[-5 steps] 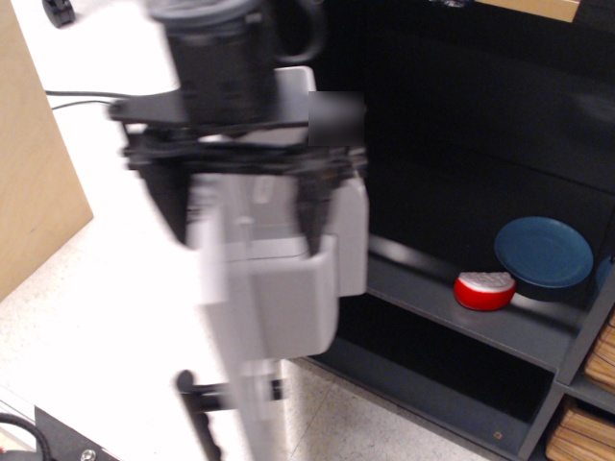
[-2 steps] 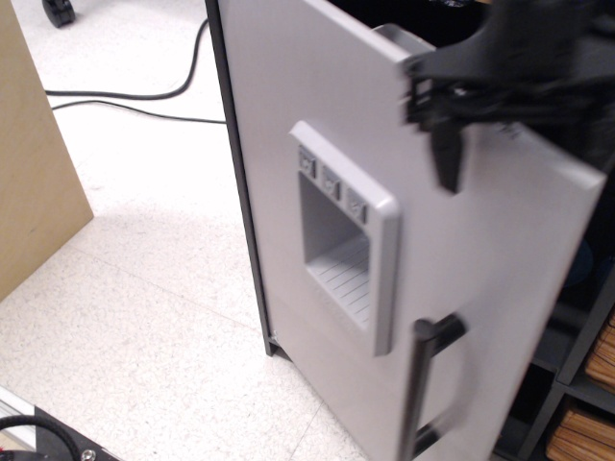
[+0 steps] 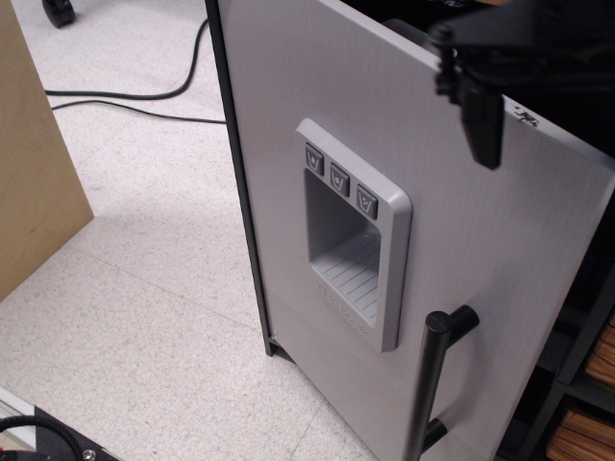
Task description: Close fridge
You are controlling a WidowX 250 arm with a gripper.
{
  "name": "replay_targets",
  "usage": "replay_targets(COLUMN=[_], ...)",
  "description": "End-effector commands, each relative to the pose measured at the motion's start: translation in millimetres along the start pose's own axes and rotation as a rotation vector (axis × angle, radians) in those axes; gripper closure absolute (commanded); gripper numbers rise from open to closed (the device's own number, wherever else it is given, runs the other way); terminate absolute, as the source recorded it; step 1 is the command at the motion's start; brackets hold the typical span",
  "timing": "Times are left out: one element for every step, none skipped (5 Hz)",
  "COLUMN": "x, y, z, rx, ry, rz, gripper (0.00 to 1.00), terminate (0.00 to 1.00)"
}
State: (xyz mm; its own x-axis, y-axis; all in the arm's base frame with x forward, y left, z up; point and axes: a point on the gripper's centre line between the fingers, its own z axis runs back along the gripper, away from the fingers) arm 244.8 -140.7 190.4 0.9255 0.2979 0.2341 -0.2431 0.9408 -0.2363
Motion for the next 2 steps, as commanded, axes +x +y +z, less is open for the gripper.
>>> replay_targets(x=[-5.9,-13.0], y=[1.1,23.1], z=[17.5,-4.5], rx=[-0.025,0.066], ry=[-0.003,0.023], rz=[-0.02,-0.042], gripper=[0.0,0.0], terminate=[0.0,0.0])
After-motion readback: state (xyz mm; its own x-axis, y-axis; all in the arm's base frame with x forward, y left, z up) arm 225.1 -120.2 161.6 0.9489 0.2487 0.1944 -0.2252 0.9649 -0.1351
